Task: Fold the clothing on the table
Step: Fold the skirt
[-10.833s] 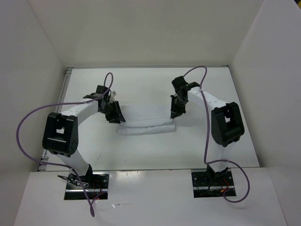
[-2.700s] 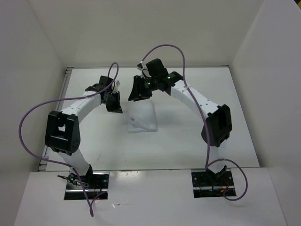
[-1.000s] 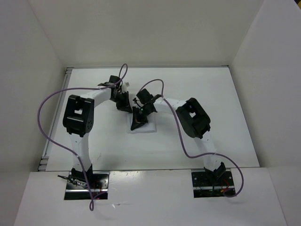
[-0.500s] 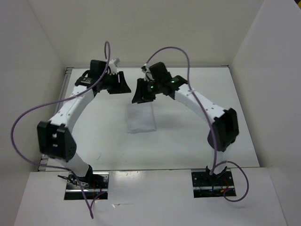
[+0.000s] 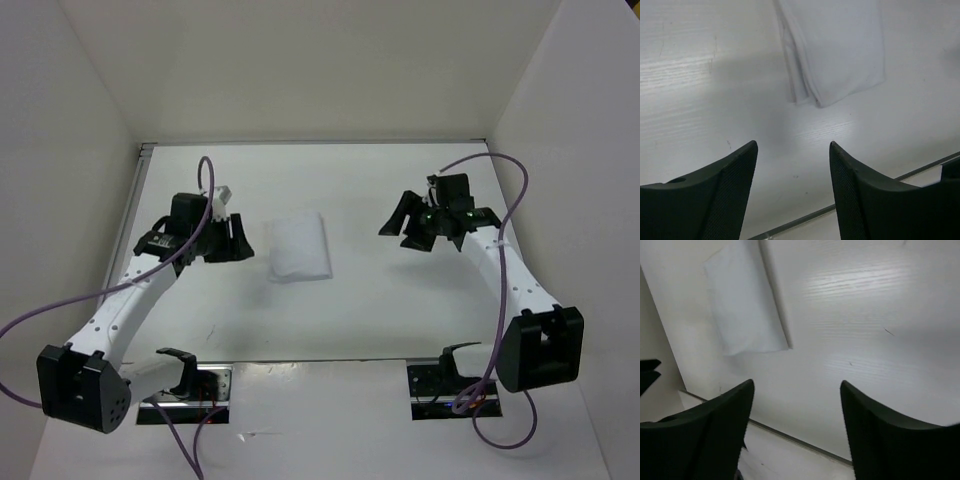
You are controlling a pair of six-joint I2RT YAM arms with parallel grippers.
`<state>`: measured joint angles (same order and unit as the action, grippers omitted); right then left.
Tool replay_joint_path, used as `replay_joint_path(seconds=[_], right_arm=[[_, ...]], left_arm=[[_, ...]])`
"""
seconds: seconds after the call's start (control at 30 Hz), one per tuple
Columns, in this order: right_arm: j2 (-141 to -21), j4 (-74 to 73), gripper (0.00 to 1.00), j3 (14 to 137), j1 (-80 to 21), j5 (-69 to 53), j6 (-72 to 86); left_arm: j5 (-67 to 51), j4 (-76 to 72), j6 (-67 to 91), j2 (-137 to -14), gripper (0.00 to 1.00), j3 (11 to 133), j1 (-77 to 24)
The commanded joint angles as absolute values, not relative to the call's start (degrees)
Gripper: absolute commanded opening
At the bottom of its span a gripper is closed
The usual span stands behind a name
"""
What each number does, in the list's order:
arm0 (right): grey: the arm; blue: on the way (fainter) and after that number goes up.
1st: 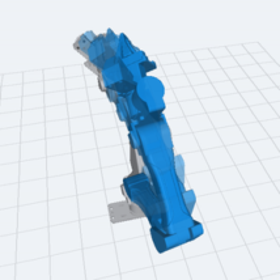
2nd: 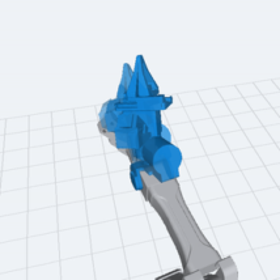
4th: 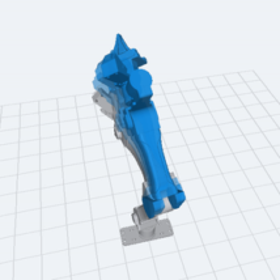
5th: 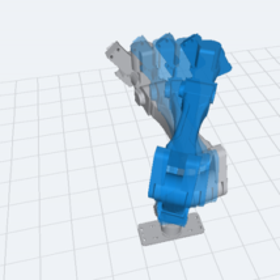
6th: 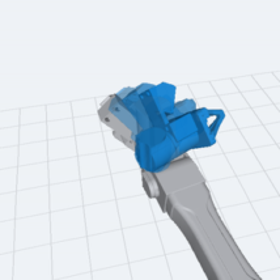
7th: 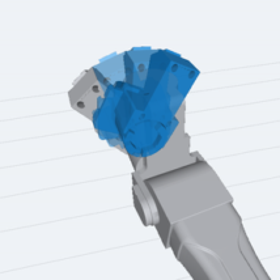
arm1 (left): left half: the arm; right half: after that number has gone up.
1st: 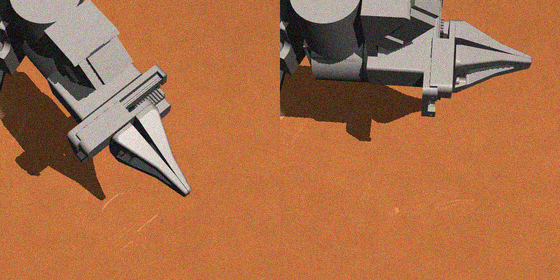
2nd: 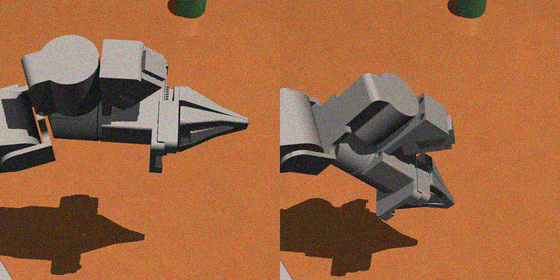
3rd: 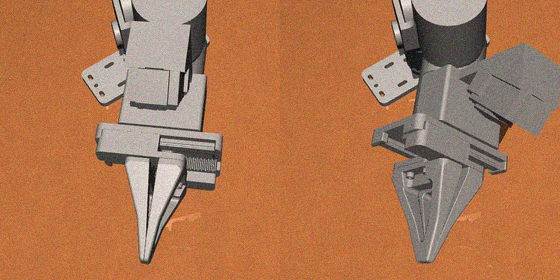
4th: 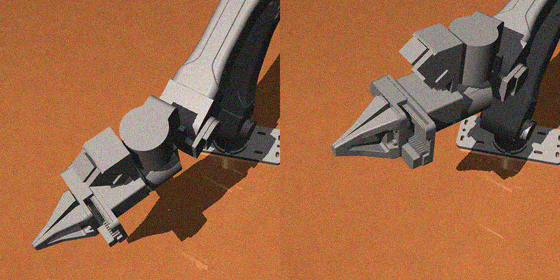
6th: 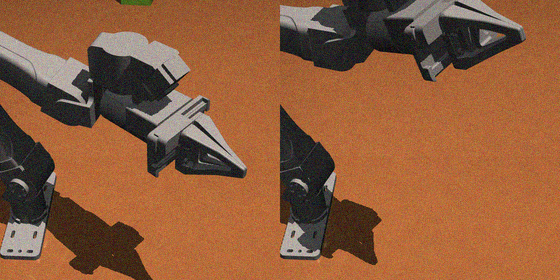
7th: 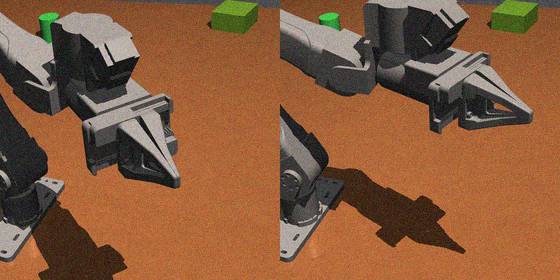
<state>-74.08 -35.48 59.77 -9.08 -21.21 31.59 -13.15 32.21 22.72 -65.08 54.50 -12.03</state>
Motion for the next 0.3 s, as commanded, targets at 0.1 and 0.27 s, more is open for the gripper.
replay_joint_path(seconds=[0.1,0.27], right_arm=[[-68.8,-36.8,0.99,56.8,-5.9,-20.0,28.4],[-68.2,-37.4,0.99,54.9,-4.7,-18.5,28.4]], left_arm=[[-8.8,33.1,23.4,-63.1,0.74,54.0,-11.8],[-9.9,33.1,23.4,-65.2,0.76,54.0,-11.8]])
